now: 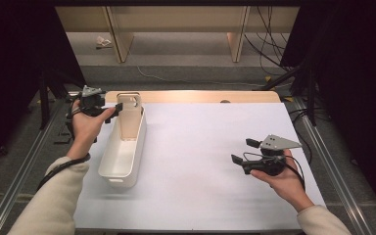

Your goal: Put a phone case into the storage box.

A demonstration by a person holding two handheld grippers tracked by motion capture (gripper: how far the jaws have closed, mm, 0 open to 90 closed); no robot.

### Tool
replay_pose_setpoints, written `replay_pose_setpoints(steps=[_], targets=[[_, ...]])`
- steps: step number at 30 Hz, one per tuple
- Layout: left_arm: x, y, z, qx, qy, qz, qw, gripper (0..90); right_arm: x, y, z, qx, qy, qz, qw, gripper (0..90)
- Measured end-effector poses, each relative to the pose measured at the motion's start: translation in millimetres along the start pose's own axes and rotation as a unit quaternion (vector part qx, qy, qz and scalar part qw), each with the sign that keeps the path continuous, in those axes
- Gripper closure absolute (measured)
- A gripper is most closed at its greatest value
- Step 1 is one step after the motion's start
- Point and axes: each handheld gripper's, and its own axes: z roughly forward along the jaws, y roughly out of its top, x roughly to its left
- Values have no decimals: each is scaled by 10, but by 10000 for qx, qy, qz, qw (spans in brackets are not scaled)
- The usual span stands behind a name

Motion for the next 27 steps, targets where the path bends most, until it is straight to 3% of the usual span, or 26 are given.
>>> replay_pose_setpoints(steps=[4, 7, 11, 15, 27], targets=[[-87, -49, -227, -132, -285, 18, 9995, 159, 3, 4, -2, -5, -11, 8, 10000, 178], [-205, -118, -421, -237, -478, 166, 9984, 153, -2, 3, -2, -14, -19, 18, 10000, 177], [-391, -291, -625, -319, -737, 375, 9961, 141, -3, -1, 2, -2, -13, 21, 10000, 177], [-580, -531, -780, -330, -1031, 448, 9931, 127, -6, -2, -2, -21, -22, 48, 10000, 177], [-782, -839, -943, -349, -1182, 839, 9888, 112, -11, -1, -8, -46, -3, 56, 10000, 176]])
